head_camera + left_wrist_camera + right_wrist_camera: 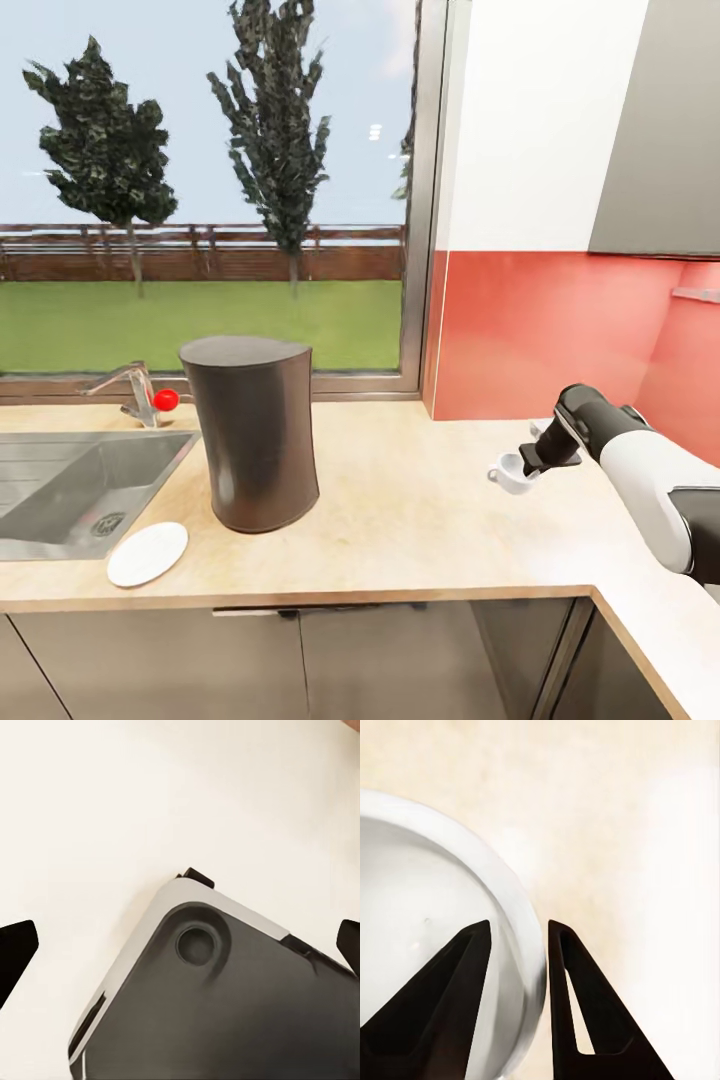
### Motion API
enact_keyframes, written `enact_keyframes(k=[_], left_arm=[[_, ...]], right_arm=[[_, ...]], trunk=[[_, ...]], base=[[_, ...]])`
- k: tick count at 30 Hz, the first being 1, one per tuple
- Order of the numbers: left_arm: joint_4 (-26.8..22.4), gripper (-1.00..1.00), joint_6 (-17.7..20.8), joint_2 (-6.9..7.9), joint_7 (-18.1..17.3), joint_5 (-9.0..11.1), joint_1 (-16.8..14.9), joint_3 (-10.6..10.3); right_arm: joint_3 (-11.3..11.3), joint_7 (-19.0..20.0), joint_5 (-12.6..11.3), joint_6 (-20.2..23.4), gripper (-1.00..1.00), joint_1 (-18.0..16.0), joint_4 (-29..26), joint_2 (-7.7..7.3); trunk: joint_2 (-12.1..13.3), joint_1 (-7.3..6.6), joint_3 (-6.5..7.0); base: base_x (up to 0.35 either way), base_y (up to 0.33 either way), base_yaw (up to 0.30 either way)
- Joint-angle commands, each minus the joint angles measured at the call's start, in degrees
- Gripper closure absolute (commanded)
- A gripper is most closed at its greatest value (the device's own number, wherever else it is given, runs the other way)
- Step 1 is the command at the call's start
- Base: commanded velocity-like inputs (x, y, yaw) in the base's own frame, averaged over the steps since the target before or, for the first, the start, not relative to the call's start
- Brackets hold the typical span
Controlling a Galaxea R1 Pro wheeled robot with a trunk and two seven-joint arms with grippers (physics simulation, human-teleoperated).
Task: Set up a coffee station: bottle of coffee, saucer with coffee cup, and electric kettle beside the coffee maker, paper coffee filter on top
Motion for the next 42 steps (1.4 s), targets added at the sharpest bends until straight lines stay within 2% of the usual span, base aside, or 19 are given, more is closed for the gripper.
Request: enact_keyframes(k=[1, 9, 17, 42], left_arm=[[0.08, -1.0, -0.17, 0.0, -0.36, 0.03, -0.05, 0.43], [0.12, -1.0, -1.1, -0.04, -0.36, 0.01, -0.05, 0.5], [0.16, -1.0, -2.17, -0.98, -0.36, 0.0, -0.05, 0.32], [0.16, -1.0, -3.7, -1.3, -0.36, 0.0, -0.05, 0.39]], right_arm=[[0.45, 0.52, 0.17, 0.15, 1.0, -0.04, -0.11, -0.04], [0.52, 0.48, 0.4, 0.15, 1.0, -0.04, -0.18, 0.03], [0.53, 0.37, 0.54, 0.15, 1.0, -0.04, -0.3, 0.14], [0.53, 0.08, 0.56, 0.15, 1.0, -0.04, -0.31, 0.16]], trunk=[[0.36, -0.22, 0.1], [3.57, -1.98, 1.54], [6.78, -3.73, 2.97], [16.8, -9.22, 7.46]], base=[[0.0, 0.0, 0.0], [0.0, 0.0, 0.0], [0.0, 0.0, 0.0], [0.0, 0.0, 0.0]])
